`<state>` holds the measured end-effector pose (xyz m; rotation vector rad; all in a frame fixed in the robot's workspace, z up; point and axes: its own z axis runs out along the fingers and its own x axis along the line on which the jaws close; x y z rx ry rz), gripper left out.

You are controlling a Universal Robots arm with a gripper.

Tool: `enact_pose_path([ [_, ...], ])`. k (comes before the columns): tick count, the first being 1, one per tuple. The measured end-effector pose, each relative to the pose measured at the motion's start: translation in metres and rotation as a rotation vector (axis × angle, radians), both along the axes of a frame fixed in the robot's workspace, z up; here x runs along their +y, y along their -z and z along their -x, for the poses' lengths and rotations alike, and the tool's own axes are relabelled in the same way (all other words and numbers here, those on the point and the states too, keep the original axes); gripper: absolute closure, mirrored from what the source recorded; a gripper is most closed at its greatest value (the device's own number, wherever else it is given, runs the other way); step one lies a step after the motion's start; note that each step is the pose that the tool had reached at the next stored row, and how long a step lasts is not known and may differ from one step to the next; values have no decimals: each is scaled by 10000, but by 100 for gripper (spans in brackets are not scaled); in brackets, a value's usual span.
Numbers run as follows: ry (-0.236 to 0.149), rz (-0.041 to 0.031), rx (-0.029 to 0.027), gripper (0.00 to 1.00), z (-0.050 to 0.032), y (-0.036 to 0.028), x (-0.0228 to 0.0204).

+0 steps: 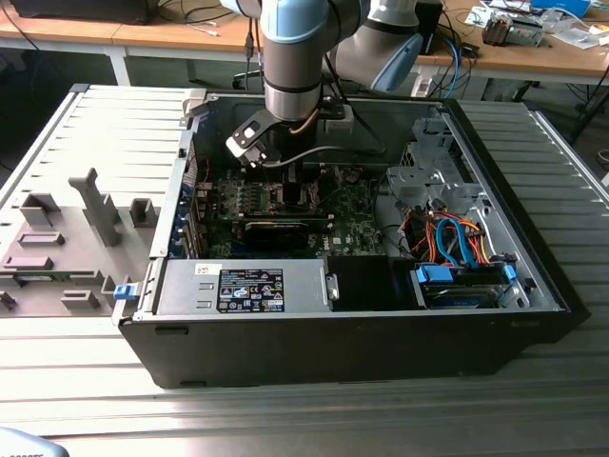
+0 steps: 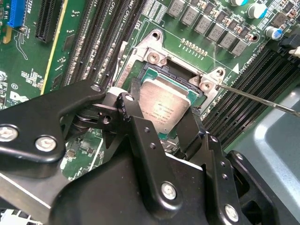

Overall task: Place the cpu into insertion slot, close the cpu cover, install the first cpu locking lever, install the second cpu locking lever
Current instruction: 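Place the cpu into insertion slot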

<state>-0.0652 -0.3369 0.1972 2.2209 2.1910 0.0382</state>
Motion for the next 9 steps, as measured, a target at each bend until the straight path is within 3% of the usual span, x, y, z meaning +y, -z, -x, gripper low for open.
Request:
enact_pose_path([
  [3,0,-8,-6,44,-1,4,1],
  [4,0,-2,-1,38,0,2,0],
  [5,0,-2,-1,38,-1,3,29],
  [9,0,-3,-2,38,-6,3,41],
])
